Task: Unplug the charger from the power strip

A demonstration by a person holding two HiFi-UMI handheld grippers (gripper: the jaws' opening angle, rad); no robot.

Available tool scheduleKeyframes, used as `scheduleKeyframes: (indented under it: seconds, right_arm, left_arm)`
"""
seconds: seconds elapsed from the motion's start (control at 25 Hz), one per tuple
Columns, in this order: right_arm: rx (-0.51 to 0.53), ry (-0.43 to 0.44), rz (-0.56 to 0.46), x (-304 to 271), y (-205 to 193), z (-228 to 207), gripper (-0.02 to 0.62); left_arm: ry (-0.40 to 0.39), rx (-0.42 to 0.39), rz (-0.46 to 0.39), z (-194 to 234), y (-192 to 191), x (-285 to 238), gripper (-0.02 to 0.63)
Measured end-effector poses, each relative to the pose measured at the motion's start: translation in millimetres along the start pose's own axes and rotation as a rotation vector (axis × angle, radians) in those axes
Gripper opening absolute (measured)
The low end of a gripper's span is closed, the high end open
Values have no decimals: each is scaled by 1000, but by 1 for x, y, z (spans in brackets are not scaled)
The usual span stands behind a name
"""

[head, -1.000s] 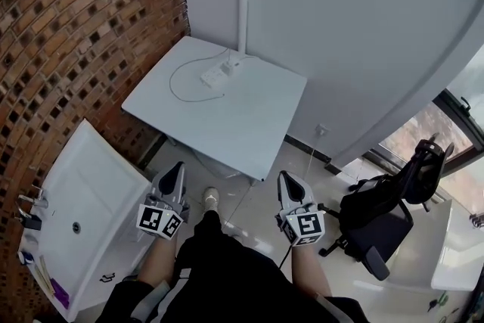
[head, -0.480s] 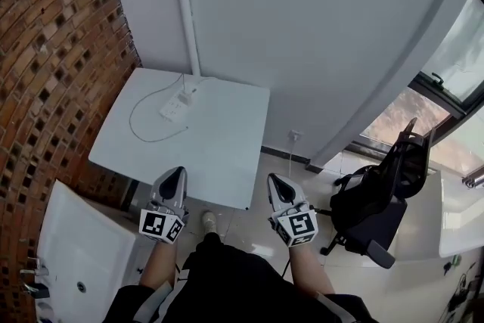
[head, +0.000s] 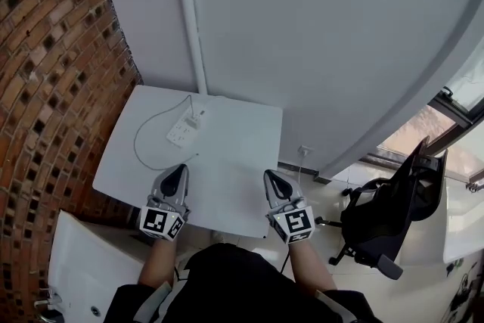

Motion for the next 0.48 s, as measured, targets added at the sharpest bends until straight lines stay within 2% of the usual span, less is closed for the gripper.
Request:
scheduleKeyframes:
  seconds: [0.16,0.48]
  right_arm:
    - [-13,11,24,-35,-7,-3,5]
    - [-49,50,73,-104,-29,-11,5]
  left_arm:
    - [-27,3,35,22,-17,-12,2]
    - [42,26,89,82,-44,-13,2]
Point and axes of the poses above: the fingertips, and each gripper's own axes: x backward along the fingers, z to its left, y out of its top, the point moved 1 cm from there along x, backward along the fingers, and after that the axes turned 11 degrees about y, right-handed, at the moved point
